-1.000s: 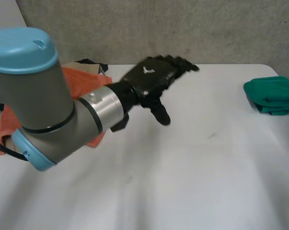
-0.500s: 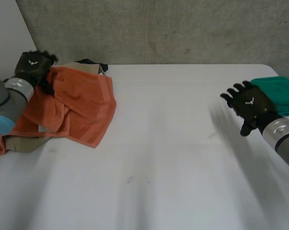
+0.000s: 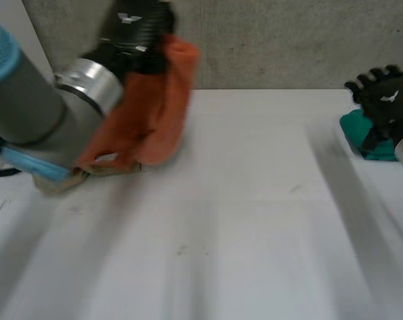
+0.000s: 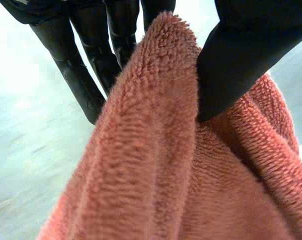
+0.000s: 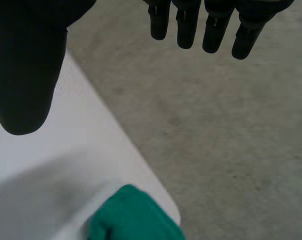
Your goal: Fold the laundry.
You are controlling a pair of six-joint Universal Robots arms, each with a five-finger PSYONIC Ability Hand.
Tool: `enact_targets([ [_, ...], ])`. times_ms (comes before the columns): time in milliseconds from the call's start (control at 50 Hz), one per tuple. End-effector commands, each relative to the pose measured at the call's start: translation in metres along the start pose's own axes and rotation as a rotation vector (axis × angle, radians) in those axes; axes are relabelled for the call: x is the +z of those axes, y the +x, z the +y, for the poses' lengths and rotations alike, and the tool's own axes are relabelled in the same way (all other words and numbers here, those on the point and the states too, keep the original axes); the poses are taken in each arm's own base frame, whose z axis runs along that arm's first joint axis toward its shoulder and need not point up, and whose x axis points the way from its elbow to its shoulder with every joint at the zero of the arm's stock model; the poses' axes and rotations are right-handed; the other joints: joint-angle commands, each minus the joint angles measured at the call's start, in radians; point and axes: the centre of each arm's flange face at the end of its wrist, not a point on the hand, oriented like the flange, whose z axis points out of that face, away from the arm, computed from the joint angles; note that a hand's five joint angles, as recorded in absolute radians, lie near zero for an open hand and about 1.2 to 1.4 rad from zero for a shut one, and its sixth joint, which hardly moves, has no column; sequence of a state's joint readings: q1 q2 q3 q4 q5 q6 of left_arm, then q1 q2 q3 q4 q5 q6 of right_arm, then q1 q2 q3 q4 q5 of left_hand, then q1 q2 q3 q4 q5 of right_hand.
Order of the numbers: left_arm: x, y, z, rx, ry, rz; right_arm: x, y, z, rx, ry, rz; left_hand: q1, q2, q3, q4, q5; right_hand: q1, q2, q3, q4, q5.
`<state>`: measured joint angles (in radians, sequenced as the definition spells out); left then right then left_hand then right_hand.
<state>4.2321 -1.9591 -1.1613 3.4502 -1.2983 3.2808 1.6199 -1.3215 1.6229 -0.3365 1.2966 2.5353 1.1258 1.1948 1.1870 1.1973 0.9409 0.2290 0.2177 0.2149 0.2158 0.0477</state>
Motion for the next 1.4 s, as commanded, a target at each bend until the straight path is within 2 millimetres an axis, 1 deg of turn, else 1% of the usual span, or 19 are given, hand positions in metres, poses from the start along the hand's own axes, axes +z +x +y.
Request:
enact_targets([
  [20,-0.025,0.114,0.014,-0.135,-0.057,0.275,-0.002,0.015,-0.008,0.135,-0.002,0.029,0.271,0.201,0.209,0.199,0.281,-0.054,-0.043,-0.040,-0.041,-0.048],
  [40,-0.027,0.125,0.040,-0.138,-0.113,0.296,-0.003,0.015,-0.007,0.140,-0.010,0.022,0.271,0.201,0.209,0.199,0.281,-0.054,-0.043,-0.040,-0.041,-0.048],
  [160,-0.033,0.136,0.108,-0.032,-0.274,0.295,-0.011,0.001,0.000,0.171,-0.050,-0.085,0.256,0.187,0.195,0.185,0.267,-0.054,-0.043,-0.040,-0.041,-0.048],
  [180,-0.034,0.135,0.112,-0.011,-0.291,0.287,-0.012,-0.001,0.003,0.182,-0.059,-0.113,0.120,0.051,0.058,0.048,0.130,-0.054,-0.043,-0.040,-0.041,-0.048],
  [200,-0.036,0.129,0.121,0.037,-0.327,0.262,-0.012,-0.002,0.004,0.187,-0.062,-0.130,-0.268,-0.337,-0.330,-0.340,-0.258,-0.054,-0.043,-0.040,-0.041,-0.048],
  [240,-0.038,0.122,0.124,0.076,-0.356,0.236,-0.014,-0.005,0.006,0.195,-0.071,-0.166,-0.620,-0.689,-0.681,-0.692,-0.610,-0.054,-0.043,-0.040,-0.041,-0.048],
  [280,-0.037,0.110,0.109,0.101,-0.357,0.199,-0.014,-0.006,0.009,0.208,-0.082,-0.204,-0.951,-1.020,-1.012,-1.023,-0.941,-0.054,-0.043,-0.040,-0.041,-0.048],
  [380,-0.049,0.095,0.056,0.091,-0.306,0.166,-0.015,-0.006,0.011,0.243,-0.118,-0.268,-0.951,-1.020,-1.012,-1.023,-0.941,-0.054,-0.043,-0.040,-0.041,-0.048],
  [500,-0.073,0.076,0.035,0.090,-0.319,0.121,-0.017,-0.017,0.017,0.335,-0.253,-0.396,-0.951,-1.020,-1.012,-1.023,-0.941,-0.054,-0.043,-0.040,-0.041,-0.048],
  [600,-0.094,0.046,0.061,0.094,-0.461,0.053,-0.023,-0.033,0.030,0.370,-0.413,-0.532,-0.945,-1.014,-1.006,-1.016,-0.934,-0.054,-0.043,-0.040,-0.041,-0.048],
  [700,-0.111,0.018,0.092,0.074,-0.598,-0.009,-0.031,-0.046,0.041,0.263,-0.455,-0.622,-0.942,-1.011,-1.003,-1.013,-0.931,0.014,0.026,0.028,0.027,0.021],
  [820,-0.120,0.004,0.142,0.077,-0.735,-0.021,-0.035,-0.070,0.043,0.235,-0.409,-0.651,-0.933,-1.002,-0.994,-1.004,-0.922,0.050,0.061,0.064,0.063,0.057],
  [960,-0.118,-0.001,0.175,0.133,-0.785,0.037,-0.040,-0.095,0.049,0.218,-0.359,-0.629,-0.857,-0.926,-0.918,-0.928,-0.846,0.117,0.128,0.131,0.130,0.124],
  [1120,-0.118,0.002,0.192,0.131,-0.813,0.064,-0.043,-0.104,0.056,0.184,-0.336,-0.594,-0.716,-0.785,-0.777,-0.787,-0.705,0.774,0.785,0.788,0.787,0.781],
  [1180,-0.119,0.002,0.193,0.131,-0.814,0.065,-0.044,-0.105,0.057,0.183,-0.334,-0.591,-0.500,-0.569,-0.561,-0.571,-0.489,1.155,1.167,1.169,1.169,1.162],
  [1280,-0.114,-0.002,0.192,0.145,-0.791,0.046,-0.045,-0.106,0.058,0.180,-0.333,-0.588,0.229,0.160,0.168,0.157,0.239,1.167,1.179,1.181,1.180,1.174],
  [1360,-0.109,-0.003,0.181,0.154,-0.751,0.020,-0.044,-0.099,0.056,0.162,-0.340,-0.549,0.271,0.201,0.209,0.199,0.281,1.167,1.179,1.181,1.180,1.174],
  [1380,-0.107,-0.003,0.174,0.159,-0.738,0.011,-0.042,-0.088,0.046,0.134,-0.320,-0.501,0.271,0.201,0.209,0.199,0.281,1.167,1.179,1.181,1.180,1.174],
  [1400,-0.101,-0.006,0.149,0.174,-0.674,-0.011,-0.041,-0.079,0.039,0.112,-0.303,-0.470,0.271,0.201,0.209,0.199,0.281,1.167,1.179,1.181,1.180,1.174],
])
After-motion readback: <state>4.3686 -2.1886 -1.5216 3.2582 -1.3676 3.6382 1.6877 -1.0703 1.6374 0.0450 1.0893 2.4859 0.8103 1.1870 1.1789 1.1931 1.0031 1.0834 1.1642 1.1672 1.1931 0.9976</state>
